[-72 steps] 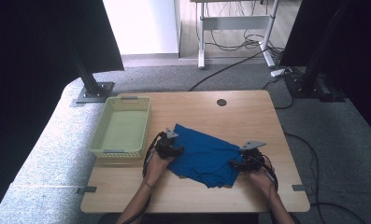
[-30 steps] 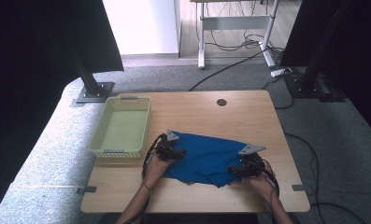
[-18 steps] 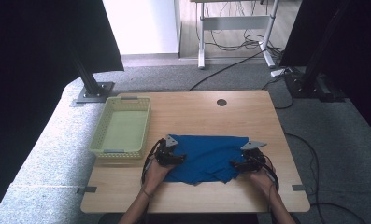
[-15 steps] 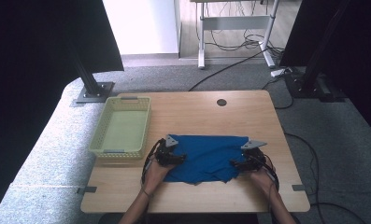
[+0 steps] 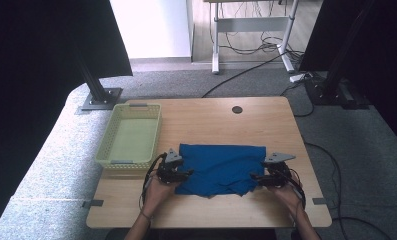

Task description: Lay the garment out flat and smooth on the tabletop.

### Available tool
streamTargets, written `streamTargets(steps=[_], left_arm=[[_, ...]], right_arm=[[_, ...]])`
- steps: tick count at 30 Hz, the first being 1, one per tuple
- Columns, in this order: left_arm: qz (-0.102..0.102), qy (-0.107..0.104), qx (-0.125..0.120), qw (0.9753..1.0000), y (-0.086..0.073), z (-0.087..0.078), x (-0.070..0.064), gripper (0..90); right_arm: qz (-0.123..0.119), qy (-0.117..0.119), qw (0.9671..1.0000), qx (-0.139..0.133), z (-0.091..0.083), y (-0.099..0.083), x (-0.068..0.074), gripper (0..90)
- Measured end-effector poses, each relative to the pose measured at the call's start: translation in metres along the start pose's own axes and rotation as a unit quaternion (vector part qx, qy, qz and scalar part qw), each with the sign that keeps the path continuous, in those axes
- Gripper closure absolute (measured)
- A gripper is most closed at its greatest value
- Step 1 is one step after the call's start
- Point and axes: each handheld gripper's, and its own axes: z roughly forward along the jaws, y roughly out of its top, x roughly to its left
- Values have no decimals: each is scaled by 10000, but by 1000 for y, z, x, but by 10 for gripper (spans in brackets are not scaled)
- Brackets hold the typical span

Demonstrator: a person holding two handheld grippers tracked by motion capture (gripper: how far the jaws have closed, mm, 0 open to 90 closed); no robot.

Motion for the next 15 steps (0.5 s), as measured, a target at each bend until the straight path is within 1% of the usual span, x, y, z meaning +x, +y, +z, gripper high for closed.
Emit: streamTargets(steps=[4, 7, 11, 12, 13, 14, 15], left_arm=[[93, -78, 126, 9998, -9, -5, -9, 451], [231, -67, 204, 9995, -13, -7, -15, 478], [449, 90, 430, 9980, -19, -4, -20, 541], [475, 131, 482, 9976, -20, -3, -21, 565], [504, 153, 479, 9975, -21, -1, -22, 596], [488, 154, 462, 9976, -22, -1, -22, 622], [482, 170, 479, 9975, -21, -2, -23, 660]], right_arm=[[-41, 69, 10000, 41, -6, -5, 2, 352], [-71, 138, 9998, 86, -9, -9, 3, 388], [-235, 242, 9992, 218, -10, -16, 7, 460], [-286, 254, 9989, 280, -8, -17, 8, 487], [-368, 224, 9984, 354, -7, -19, 9, 525], [-420, 201, 9979, 444, -6, -21, 10, 570], [-446, 222, 9977, 468, -5, -22, 11, 624]])
